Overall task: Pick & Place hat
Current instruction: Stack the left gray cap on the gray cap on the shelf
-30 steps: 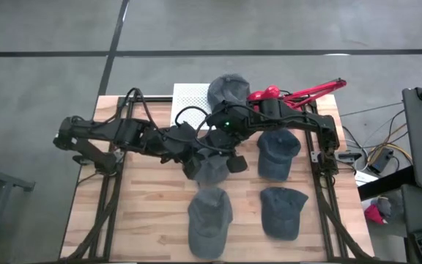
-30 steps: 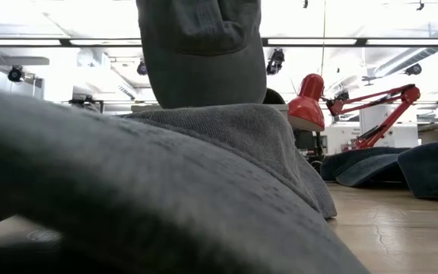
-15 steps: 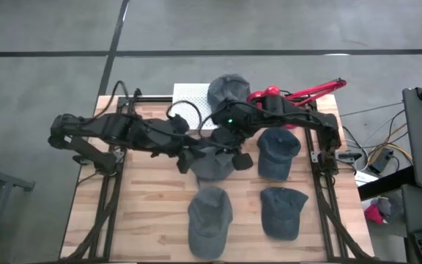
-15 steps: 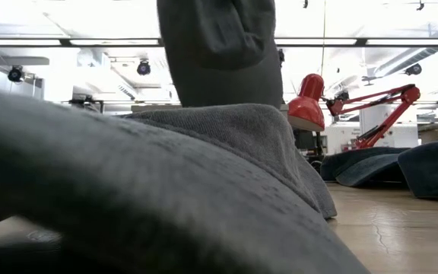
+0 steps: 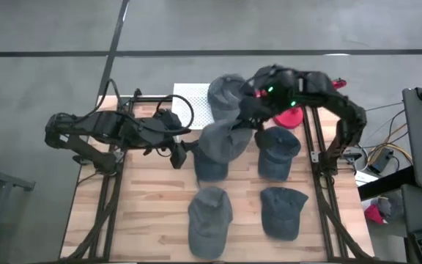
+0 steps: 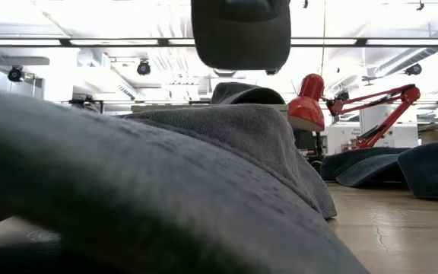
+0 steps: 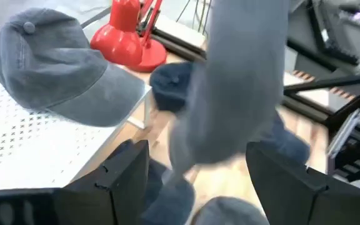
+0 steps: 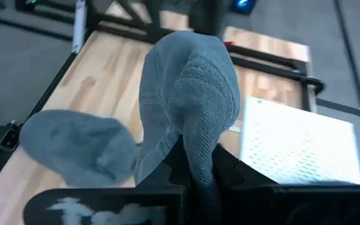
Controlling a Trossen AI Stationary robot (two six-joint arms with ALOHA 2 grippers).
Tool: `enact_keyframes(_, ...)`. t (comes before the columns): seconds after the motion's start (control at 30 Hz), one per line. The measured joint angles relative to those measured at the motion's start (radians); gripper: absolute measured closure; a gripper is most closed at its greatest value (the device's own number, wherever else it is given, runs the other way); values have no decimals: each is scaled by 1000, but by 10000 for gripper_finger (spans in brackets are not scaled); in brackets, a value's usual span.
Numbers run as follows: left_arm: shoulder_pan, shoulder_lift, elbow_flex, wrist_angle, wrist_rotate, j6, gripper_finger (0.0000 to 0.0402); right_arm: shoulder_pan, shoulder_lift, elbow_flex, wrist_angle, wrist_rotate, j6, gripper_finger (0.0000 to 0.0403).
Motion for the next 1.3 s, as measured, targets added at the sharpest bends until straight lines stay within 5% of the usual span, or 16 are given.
enact_keyframes(0.1, 0, 1, -4, -19, -5, 27, 141, -58, -27, 0, 5, -46, -1, 394)
enact_keyframes(0.33, 0, -3, -41, -74, -6, 44, 140, -205, -44, 0, 49, -338, -3, 394)
enact_keyframes(0.53, 0, -3, -111, -76, -5, 24, 140, -311, -45, 0, 48, -384, -8, 394)
enact_keyframes(0.8, 0, -4, -204, -74, -9, 59, 140, -471, -47, 0, 48, -577, 0, 394)
enact_keyframes(1.0, 0, -6, -263, -71, -59, 70, 140, -583, -47, 0, 55, -811, 2, 394)
enact_keyframes(1.3, 0, -6, -323, -55, -83, 75, 140, -650, -15, 0, 53, -836, -62, 394)
